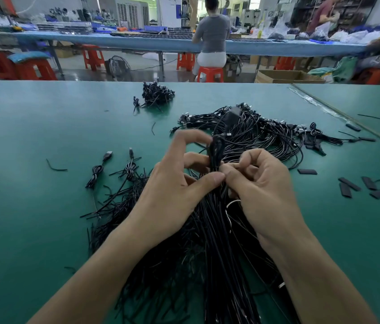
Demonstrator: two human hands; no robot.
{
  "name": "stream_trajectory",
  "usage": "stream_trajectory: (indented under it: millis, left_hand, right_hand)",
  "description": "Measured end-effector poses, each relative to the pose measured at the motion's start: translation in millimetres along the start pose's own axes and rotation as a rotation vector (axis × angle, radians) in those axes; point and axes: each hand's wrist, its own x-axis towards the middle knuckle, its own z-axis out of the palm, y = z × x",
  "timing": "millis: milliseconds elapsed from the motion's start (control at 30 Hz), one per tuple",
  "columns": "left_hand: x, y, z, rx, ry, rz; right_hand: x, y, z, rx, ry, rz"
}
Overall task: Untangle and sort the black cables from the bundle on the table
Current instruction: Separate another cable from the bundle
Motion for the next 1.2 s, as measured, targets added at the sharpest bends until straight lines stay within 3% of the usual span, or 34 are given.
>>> stream_trajectory:
  millis: [100, 200, 367, 567, 733, 867, 1033, 1200]
  left_hand:
    - [2, -2, -3, -0.016, 0.038, 0.022]
    - [3, -6, -5, 0.170, 0.097, 0.089]
    - [3, -7, -4, 0.276, 0.241, 0.185]
    - [3, -7, -4, -0.043, 0.055, -0.069]
    - [6, -3, -5, -0.392, 0.073, -0.289]
    - [3, -4, -3, -0.347, 0.057, -0.197]
    - [3, -5, -2, -0.261, 0.050, -0.075]
    - [-2, -6, 2, 0.020, 0.125, 0.184]
  right_hand:
    - [1, -2, -1, 0.093, -0.027, 0.054]
    - [0, -3, -2, 0.173, -0.059, 0.079]
    - [1, 0, -2, 0.135, -0.086, 0.038]
    - [2, 1, -2, -0.066, -0.095, -0.106]
    - [0, 4, 0, -0.270, -0.054, -0.171]
    - [-2, -1, 2, -0.276, -0.065, -0.164]
    - [-1, -3, -2, 0.017, -0.092, 0.003]
    - [2, -6, -6, 0.233, -0.094, 0.125]
